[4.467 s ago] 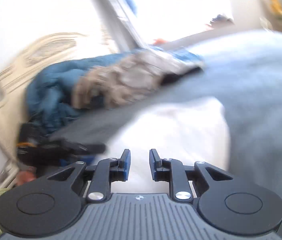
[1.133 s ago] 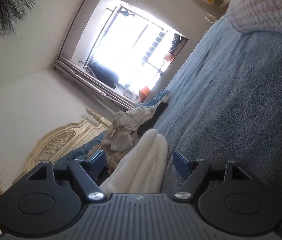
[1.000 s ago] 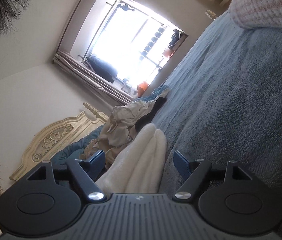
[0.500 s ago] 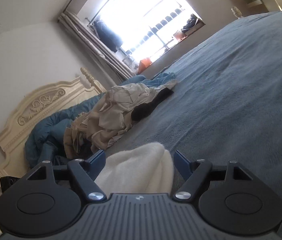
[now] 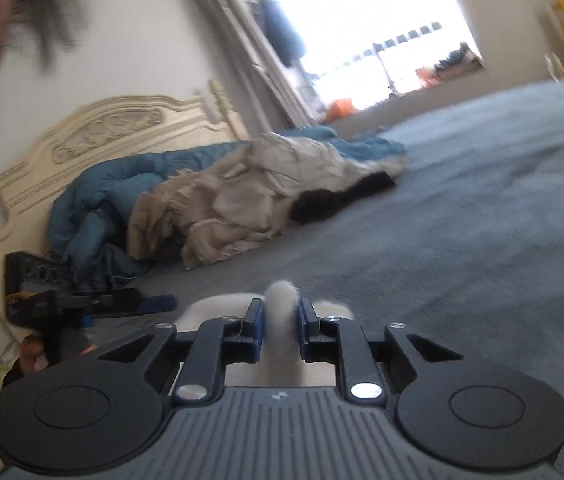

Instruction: Fold clothes

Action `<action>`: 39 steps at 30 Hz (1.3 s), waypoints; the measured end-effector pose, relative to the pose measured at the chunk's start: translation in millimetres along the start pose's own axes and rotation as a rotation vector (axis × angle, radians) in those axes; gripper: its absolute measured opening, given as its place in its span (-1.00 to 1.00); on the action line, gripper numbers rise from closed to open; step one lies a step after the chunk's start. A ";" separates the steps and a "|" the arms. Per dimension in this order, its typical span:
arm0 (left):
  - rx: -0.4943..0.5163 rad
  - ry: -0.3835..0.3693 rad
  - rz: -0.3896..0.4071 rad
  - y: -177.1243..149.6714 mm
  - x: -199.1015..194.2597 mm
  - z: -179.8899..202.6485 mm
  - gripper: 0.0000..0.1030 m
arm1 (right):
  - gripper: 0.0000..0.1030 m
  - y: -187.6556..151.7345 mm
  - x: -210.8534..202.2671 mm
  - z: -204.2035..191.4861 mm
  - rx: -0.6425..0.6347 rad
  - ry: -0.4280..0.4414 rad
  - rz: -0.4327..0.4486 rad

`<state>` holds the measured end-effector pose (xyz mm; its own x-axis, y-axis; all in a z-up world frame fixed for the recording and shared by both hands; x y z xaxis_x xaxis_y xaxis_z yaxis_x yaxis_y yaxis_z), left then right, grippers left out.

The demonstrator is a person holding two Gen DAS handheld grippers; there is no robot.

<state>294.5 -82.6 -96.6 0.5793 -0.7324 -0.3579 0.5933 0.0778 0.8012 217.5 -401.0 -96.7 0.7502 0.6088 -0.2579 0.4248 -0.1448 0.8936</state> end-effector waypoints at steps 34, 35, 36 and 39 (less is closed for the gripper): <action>-0.022 0.060 -0.016 -11.7 10.2 -4.3 1.00 | -0.75 -4.7 18.1 48.1 0.275 -0.042 -0.004; -0.021 0.061 -0.017 -12.0 10.2 -4.6 1.00 | -0.75 1.2 16.3 40.5 0.222 -0.045 0.011; -0.022 0.063 -0.016 -12.6 10.4 -5.2 1.00 | -0.75 3.5 17.8 36.5 0.179 -0.056 0.006; -0.026 0.067 -0.013 -14.1 10.2 -6.2 1.00 | -0.74 -6.7 26.3 47.0 0.201 -0.081 -0.042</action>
<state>295.6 -86.9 -114.5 0.6067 -0.6868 -0.4004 0.6152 0.0867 0.7836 258.2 -420.6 -126.8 0.7645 0.5542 -0.3294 0.5430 -0.2780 0.7924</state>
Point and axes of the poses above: each gripper's, at about its wrist camera, not at the fingertips, and x roughly the way its jaws point, z to its right, y to its top, the point moved 2 cm from there along x, roughly the way its jaws point, and after that the axes turned 3 degrees about -x, right-handed, at the moved point
